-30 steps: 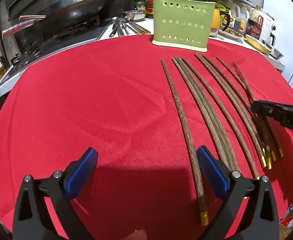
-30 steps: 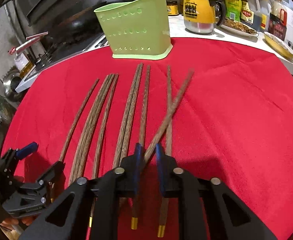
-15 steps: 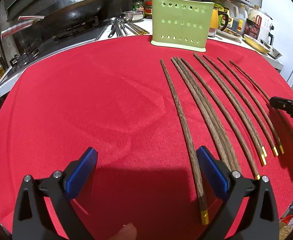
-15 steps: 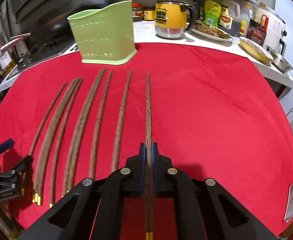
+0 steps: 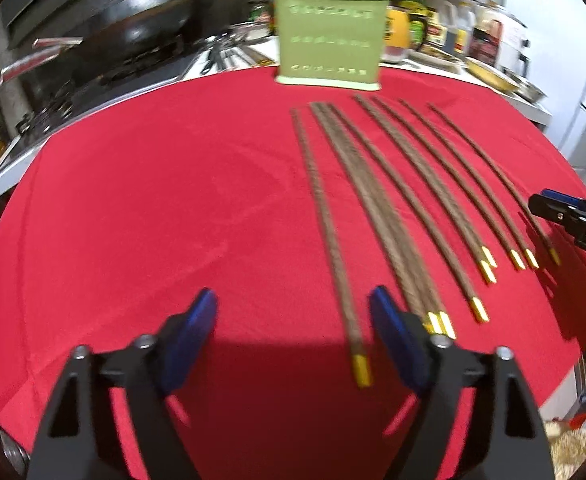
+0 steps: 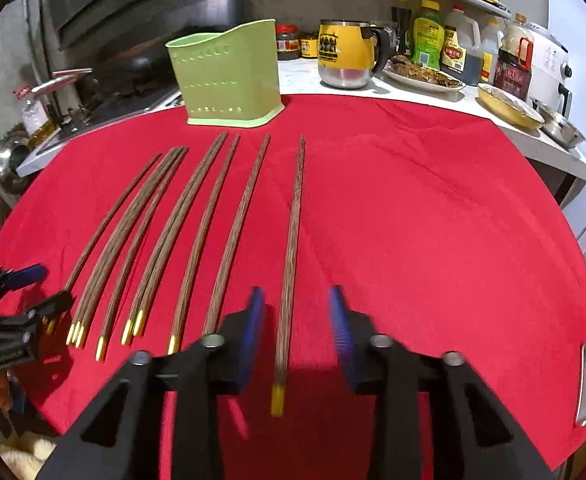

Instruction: Organize utensils

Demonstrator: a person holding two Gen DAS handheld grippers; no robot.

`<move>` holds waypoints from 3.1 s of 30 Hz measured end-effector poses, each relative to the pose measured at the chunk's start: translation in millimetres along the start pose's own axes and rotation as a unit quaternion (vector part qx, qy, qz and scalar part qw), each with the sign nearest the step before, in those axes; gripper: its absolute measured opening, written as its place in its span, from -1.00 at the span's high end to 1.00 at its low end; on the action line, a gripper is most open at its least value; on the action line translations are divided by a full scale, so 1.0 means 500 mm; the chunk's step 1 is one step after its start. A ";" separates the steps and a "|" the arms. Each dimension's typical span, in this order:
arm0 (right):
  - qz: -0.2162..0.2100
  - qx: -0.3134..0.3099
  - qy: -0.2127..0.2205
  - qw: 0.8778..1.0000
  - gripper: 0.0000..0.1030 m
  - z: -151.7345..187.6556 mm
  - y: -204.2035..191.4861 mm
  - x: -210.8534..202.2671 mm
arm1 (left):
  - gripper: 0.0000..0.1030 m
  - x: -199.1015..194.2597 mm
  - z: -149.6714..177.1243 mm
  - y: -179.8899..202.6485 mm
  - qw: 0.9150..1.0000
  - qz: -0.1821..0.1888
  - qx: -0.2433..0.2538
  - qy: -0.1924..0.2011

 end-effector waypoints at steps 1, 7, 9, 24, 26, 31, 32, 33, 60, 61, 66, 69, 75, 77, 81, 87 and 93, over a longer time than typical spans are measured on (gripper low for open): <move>-0.002 0.002 0.003 1.000 0.57 0.006 0.002 -0.005 | -0.20 -0.002 0.001 0.006 1.000 0.003 0.005 0.002; -0.015 0.011 0.009 1.000 0.61 0.035 0.012 -0.028 | 0.30 -0.017 0.012 0.057 0.998 0.025 0.058 0.009; -0.022 0.013 0.015 1.000 0.60 0.039 0.013 -0.035 | 0.40 -0.022 0.016 0.065 0.997 0.033 0.065 0.007; 0.002 -0.049 0.025 0.998 0.55 0.076 -0.039 -0.034 | 0.34 -0.038 0.036 0.055 0.998 0.028 0.053 0.015; -0.002 -0.051 0.025 0.998 0.55 0.088 -0.042 -0.041 | 0.23 -0.045 0.046 0.059 0.997 0.040 0.056 0.017; -0.006 -0.039 0.026 0.999 0.55 0.097 -0.033 -0.050 | 0.30 -0.056 0.059 0.067 0.996 0.055 0.060 0.023; -0.005 -0.039 0.027 0.999 0.55 0.097 -0.033 -0.050 | 0.42 -0.056 0.059 0.070 0.996 0.056 0.063 0.024; -0.005 -0.039 0.027 0.999 0.55 0.097 -0.034 -0.050 | 0.47 -0.056 0.059 0.072 0.996 0.057 0.065 0.023; 0.012 -0.024 0.076 0.997 0.87 0.084 -0.040 -0.041 | 0.86 -0.037 0.029 0.031 0.999 0.017 0.008 0.034; 0.010 -0.025 0.076 0.997 0.87 0.084 -0.040 -0.046 | 0.86 -0.044 0.026 0.025 0.999 0.025 0.000 0.040; 0.013 -0.032 0.098 0.995 0.87 0.057 -0.042 -0.106 | 0.87 -0.099 0.003 0.009 0.996 0.028 -0.005 0.089; 0.006 -0.023 0.125 0.992 0.87 0.025 -0.037 -0.160 | 0.87 -0.145 -0.022 -0.003 0.991 0.031 -0.006 0.130; 0.003 -0.025 0.193 0.981 0.87 -0.065 -0.039 -0.271 | 0.87 -0.281 -0.104 -0.043 0.970 0.018 -0.011 0.243; 0.002 -0.027 0.215 0.976 0.87 -0.100 -0.042 -0.303 | 0.87 -0.319 -0.130 -0.054 0.962 0.017 -0.013 0.271; 0.004 -0.035 0.233 0.972 0.87 -0.150 -0.045 -0.329 | 0.87 -0.357 -0.158 -0.067 0.954 0.011 -0.015 0.298; 0.007 -0.043 0.235 0.971 0.87 -0.204 -0.046 -0.328 | 0.87 -0.364 -0.176 -0.087 0.953 0.008 -0.019 0.303; 0.004 -0.045 0.238 0.970 0.87 -0.241 -0.049 -0.333 | 0.87 -0.357 -0.193 -0.106 0.954 0.011 -0.025 0.299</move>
Point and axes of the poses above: each gripper's, at about its wrist camera, not at the fingertips, and x roughly the way its jaws point, y to its right, z to its underside, the point moved 4 cm from there along x, roughly the way its jaws point
